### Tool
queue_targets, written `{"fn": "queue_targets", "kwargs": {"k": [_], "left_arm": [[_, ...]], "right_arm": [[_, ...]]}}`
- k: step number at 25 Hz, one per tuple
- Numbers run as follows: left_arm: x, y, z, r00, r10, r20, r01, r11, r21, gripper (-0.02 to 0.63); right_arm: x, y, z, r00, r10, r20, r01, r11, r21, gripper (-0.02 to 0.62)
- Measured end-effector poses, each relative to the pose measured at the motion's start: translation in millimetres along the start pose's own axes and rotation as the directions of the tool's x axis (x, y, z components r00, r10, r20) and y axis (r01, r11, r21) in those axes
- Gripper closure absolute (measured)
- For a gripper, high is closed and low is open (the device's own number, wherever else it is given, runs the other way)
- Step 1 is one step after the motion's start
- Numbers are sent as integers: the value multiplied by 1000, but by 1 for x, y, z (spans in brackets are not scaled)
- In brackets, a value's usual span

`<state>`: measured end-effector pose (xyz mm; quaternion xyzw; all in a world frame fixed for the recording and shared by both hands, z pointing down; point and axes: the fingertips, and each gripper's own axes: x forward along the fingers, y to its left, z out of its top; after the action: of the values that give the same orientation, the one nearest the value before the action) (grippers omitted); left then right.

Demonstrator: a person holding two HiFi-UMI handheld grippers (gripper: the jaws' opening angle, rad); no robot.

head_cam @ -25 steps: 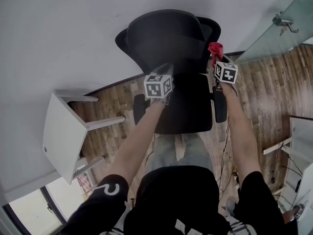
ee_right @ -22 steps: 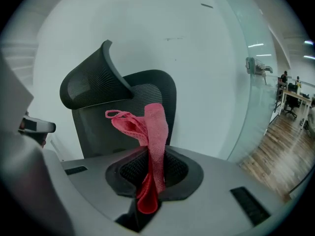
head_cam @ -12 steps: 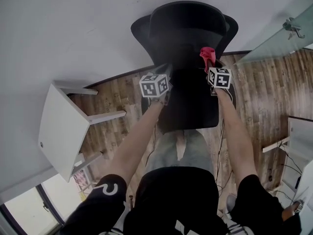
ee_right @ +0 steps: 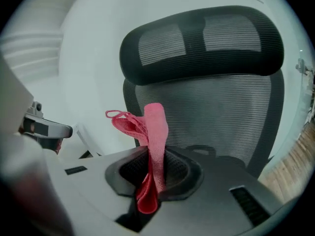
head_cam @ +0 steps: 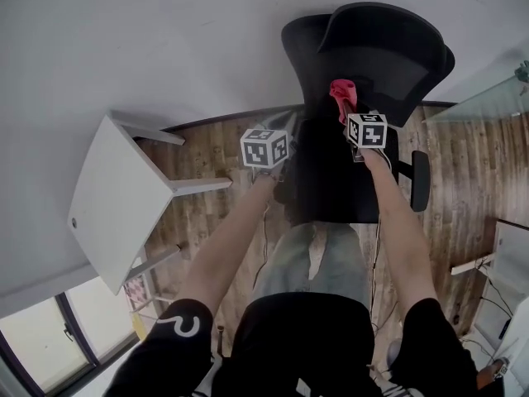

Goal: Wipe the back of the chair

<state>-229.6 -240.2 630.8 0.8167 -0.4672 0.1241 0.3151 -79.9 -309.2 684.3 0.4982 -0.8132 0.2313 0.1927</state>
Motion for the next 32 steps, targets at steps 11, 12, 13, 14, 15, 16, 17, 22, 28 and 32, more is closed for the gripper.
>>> {"fn": "queue_targets", "kwargs": {"k": [11, 12, 13, 14, 15, 16, 17, 22, 28, 32], "left_arm": [[-6, 68, -17, 998, 42, 50, -43, 999, 31, 581], [-4, 72, -19, 998, 42, 55, -44, 999, 30, 581], [-1, 75, -20, 997, 41, 58, -42, 999, 29, 581], [2, 77, -21, 997, 38, 61, -40, 999, 29, 581], [6, 80, -21, 997, 36, 64, -39, 999, 31, 581], [10, 82, -21, 997, 36, 68, -38, 999, 37, 581], [13, 83, -20, 997, 36, 72, -39, 998, 44, 581], [34, 83, -23, 997, 23, 68, -28, 996, 79, 581], [50, 75, -29, 997, 23, 72, -29, 996, 82, 581], [58, 62, -25, 995, 36, 90, -43, 996, 73, 581]], "right_arm": [[72, 72, -5, 994, 105, 8, -105, 993, -54, 525], [77, 75, -6, 994, 109, 5, -109, 992, -66, 525], [82, 77, -8, 994, 111, 1, -110, 991, -78, 525], [86, 78, -10, 994, 111, -2, -111, 990, -88, 526], [91, 77, -12, 994, 111, -4, -111, 989, -97, 526], [95, 77, -13, 994, 111, -4, -111, 988, -104, 525], [99, 76, -14, 994, 111, -4, -111, 987, -112, 525], [113, 68, -20, 992, 126, 14, -123, 983, -133, 525], [120, 42, -18, 991, 124, 51, -116, 985, -130, 525], [110, 5, -14, 992, 104, 71, -99, 992, -83, 525]]}}
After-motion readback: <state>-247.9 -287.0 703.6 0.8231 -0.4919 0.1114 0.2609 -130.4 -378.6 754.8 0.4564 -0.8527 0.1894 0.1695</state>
